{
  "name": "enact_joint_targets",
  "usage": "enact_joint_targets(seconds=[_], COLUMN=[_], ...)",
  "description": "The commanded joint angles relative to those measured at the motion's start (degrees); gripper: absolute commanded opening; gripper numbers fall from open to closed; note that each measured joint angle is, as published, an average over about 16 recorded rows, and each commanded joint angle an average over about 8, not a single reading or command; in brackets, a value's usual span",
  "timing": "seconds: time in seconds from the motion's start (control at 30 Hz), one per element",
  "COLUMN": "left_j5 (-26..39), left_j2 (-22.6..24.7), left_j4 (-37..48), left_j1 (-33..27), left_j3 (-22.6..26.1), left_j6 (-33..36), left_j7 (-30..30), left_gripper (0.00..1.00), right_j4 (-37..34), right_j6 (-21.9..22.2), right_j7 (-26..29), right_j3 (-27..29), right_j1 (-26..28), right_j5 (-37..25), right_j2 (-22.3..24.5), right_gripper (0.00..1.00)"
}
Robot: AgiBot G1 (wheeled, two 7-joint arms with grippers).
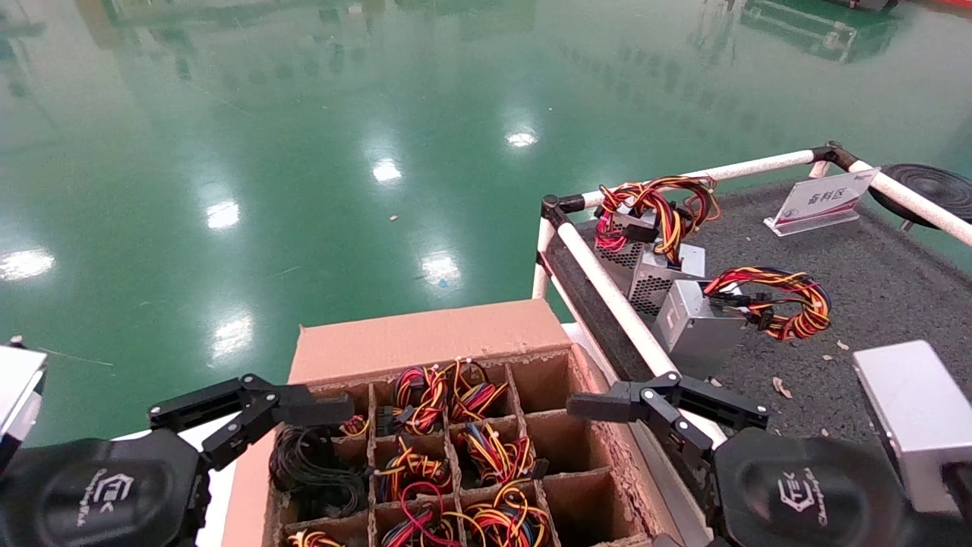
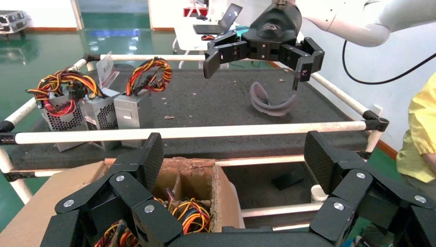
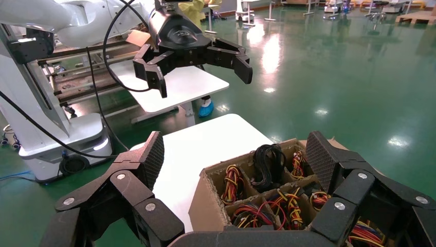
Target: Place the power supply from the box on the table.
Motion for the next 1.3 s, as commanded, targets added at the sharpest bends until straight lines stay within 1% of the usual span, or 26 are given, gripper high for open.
enact_joint_targets(seconds=[0.03,0.4,0.43,0.67,0.7,1.3], left_j5=[0.0,0.0,0.0,0.0,0.0,0.0], left_j2=[0.0,0.0,0.0,0.0,0.0,0.0], left_j4=[0.0,0.0,0.0,0.0,0.0,0.0], left_j1=[0.0,0.0,0.0,0.0,0.0,0.0], left_j3=[0.0,0.0,0.0,0.0,0.0,0.0], left_j6=[0.0,0.0,0.0,0.0,0.0,0.0], left_j7=[0.0,0.0,0.0,0.0,0.0,0.0], left_gripper=[1.00,1.00,0.90,0.03,0.00,0.00], right_j4=[0.0,0.0,0.0,0.0,0.0,0.0], right_j6=[0.0,0.0,0.0,0.0,0.0,0.0], right_j7=[0.0,0.0,0.0,0.0,0.0,0.0], right_j3=[0.0,0.0,0.0,0.0,0.0,0.0], right_j1=[0.0,0.0,0.0,0.0,0.0,0.0], right_j5=[0.0,0.0,0.0,0.0,0.0,0.0], right_j2=[0.0,0.0,0.0,0.0,0.0,0.0], right_gripper=[1.00,1.00,1.00,1.00,1.00,1.00])
